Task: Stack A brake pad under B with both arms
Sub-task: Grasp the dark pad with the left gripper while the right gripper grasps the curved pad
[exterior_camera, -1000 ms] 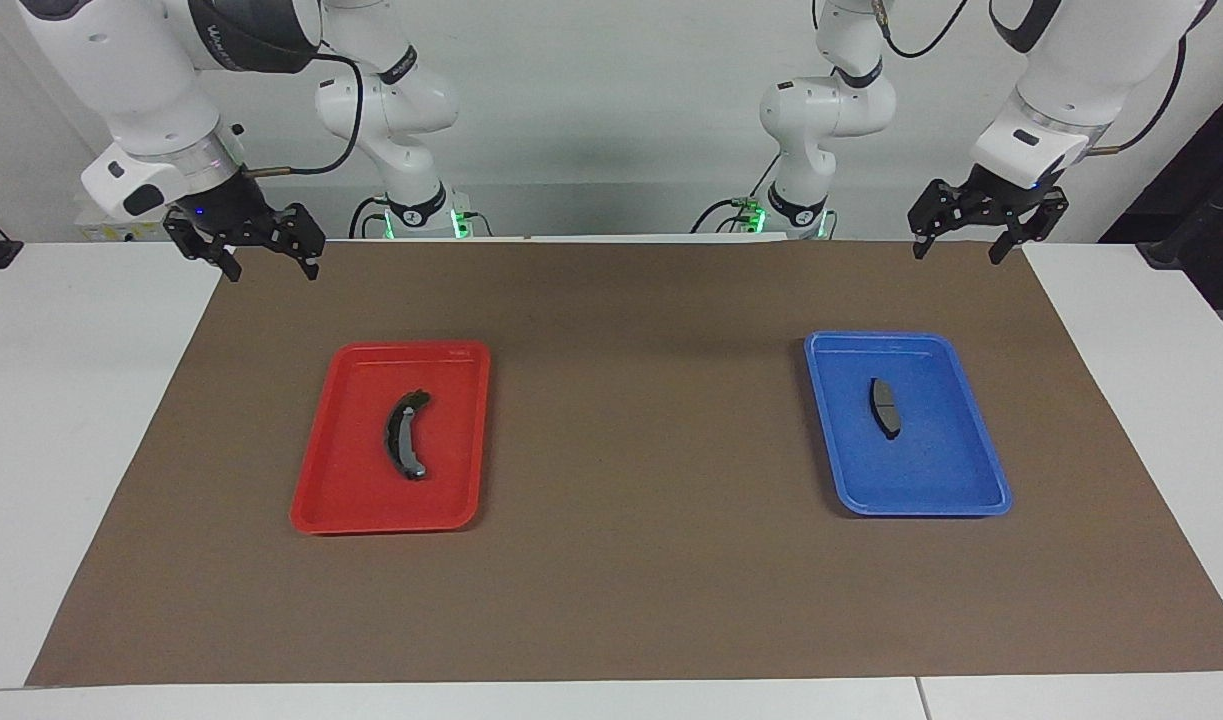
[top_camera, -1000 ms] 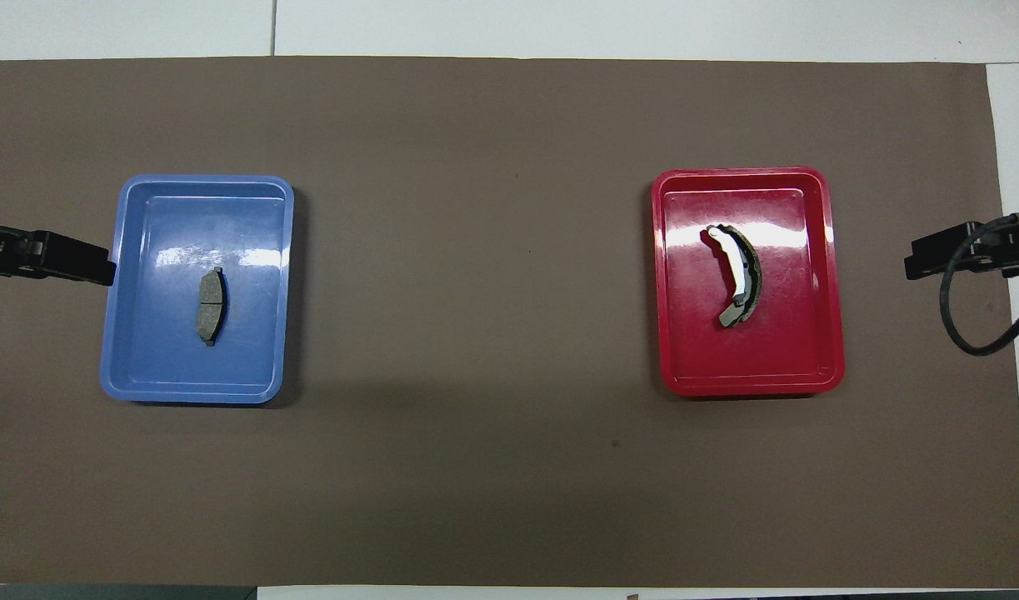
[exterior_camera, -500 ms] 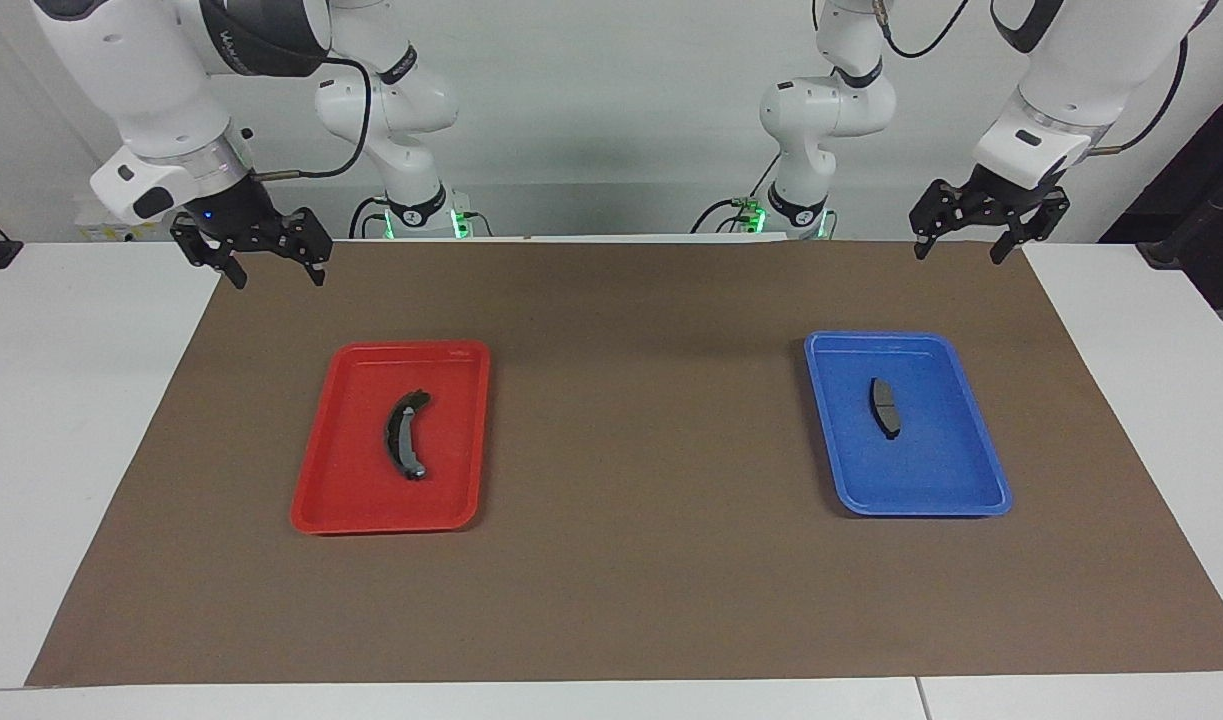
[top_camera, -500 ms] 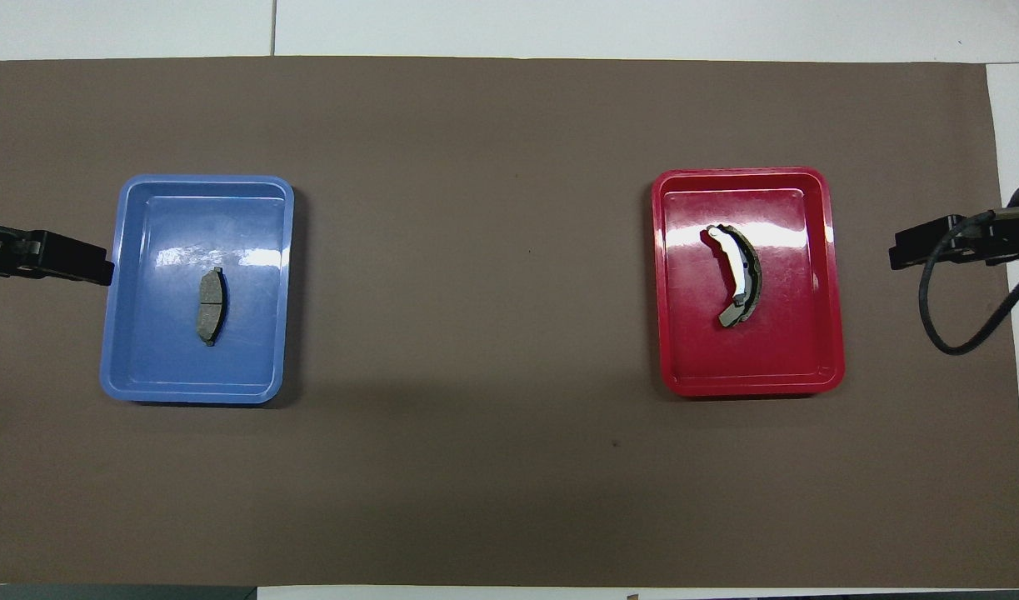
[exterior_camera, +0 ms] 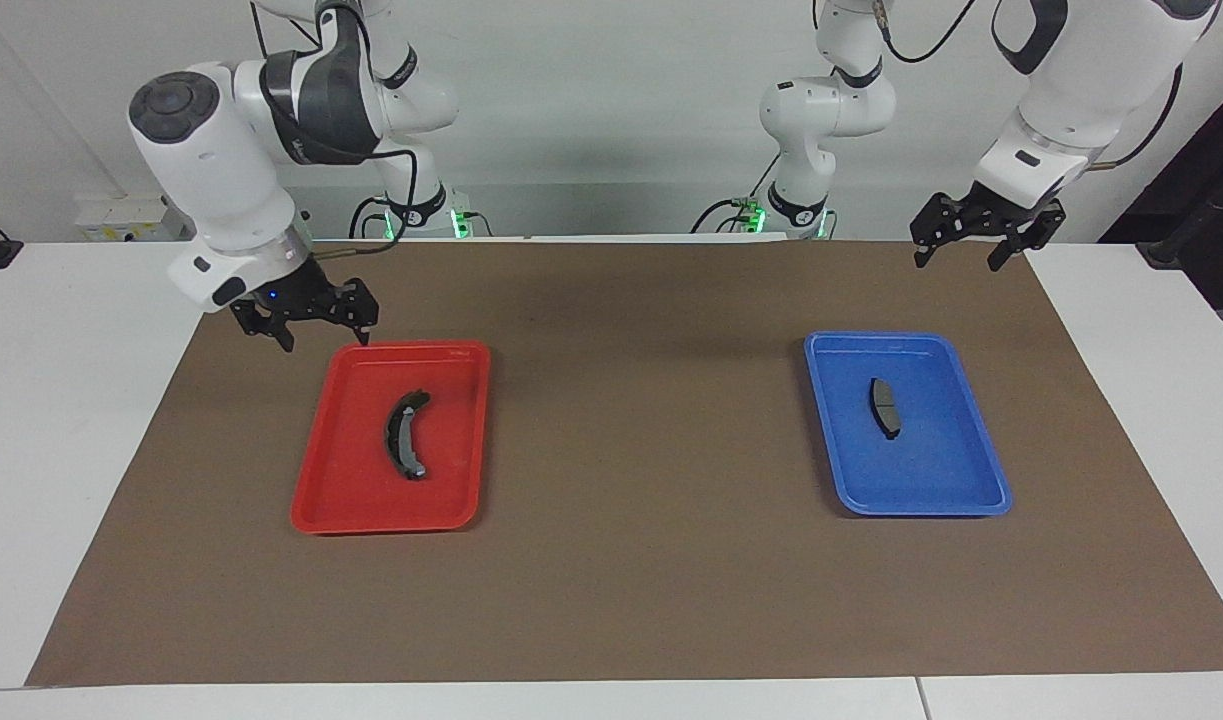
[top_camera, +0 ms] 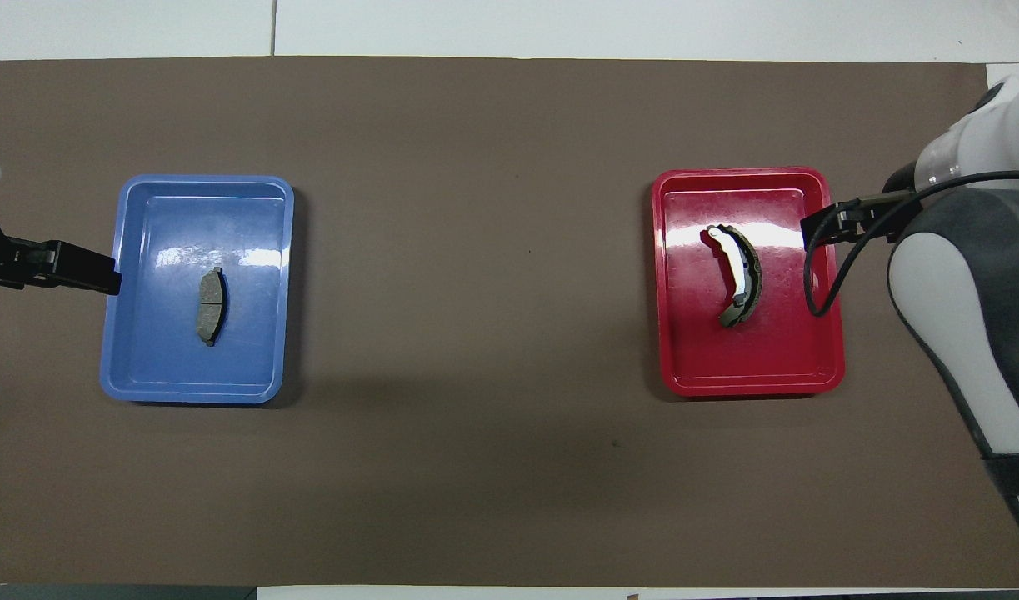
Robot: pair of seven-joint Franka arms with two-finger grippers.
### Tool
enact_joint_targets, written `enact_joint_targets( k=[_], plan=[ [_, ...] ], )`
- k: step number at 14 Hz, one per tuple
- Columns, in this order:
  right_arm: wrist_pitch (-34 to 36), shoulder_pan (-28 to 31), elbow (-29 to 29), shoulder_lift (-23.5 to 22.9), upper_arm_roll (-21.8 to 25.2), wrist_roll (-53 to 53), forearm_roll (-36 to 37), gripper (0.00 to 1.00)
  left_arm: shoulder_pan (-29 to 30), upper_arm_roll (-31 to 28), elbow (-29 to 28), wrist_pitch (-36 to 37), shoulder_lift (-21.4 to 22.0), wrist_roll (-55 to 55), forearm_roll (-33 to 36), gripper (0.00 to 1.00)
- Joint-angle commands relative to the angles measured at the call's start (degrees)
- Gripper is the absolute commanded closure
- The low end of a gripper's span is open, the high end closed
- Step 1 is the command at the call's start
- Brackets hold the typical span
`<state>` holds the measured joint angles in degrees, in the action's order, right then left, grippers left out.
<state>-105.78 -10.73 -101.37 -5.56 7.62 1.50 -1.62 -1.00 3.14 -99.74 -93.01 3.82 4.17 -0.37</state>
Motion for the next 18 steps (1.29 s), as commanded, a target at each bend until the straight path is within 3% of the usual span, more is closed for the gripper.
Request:
enact_joint_targets(
  k=[1, 5, 8, 12, 18],
  plan=[
    [-8.45, -1.39, -6.98, 0.38, -0.06, -1.41, -1.72, 0.01, -0.14, -0.86, -12.82, -11.98, 3.03, 2.32, -0.42, 0.0],
    [-17.95, -3.05, -13.31, -1.73, -0.06, -1.59, -1.98, 0.01, 0.04, -1.82, -26.53, -32.36, 1.02, 4.0, -0.42, 0.0],
    [-21.12, -2.63, -14.55, -4.54, -0.06, -1.41, -1.98, 0.03, 0.04, -1.82, -30.86, -41.44, -2.4, 3.91, -0.42, 0.0],
    [-24.29, -2.27, -14.55, -10.16, -0.06, -1.41, -1.98, 0.07, 0.56, -1.82, -32.27, -45.76, -7.24, 2.95, -0.5, 0.0],
    [-23.95, -1.48, -14.55, -11.31, -0.06, -1.15, -1.98, 0.21, 0.65, -1.82, -33.15, -49.98, -10.85, 2.86, -0.5, 0.02]
  ],
)
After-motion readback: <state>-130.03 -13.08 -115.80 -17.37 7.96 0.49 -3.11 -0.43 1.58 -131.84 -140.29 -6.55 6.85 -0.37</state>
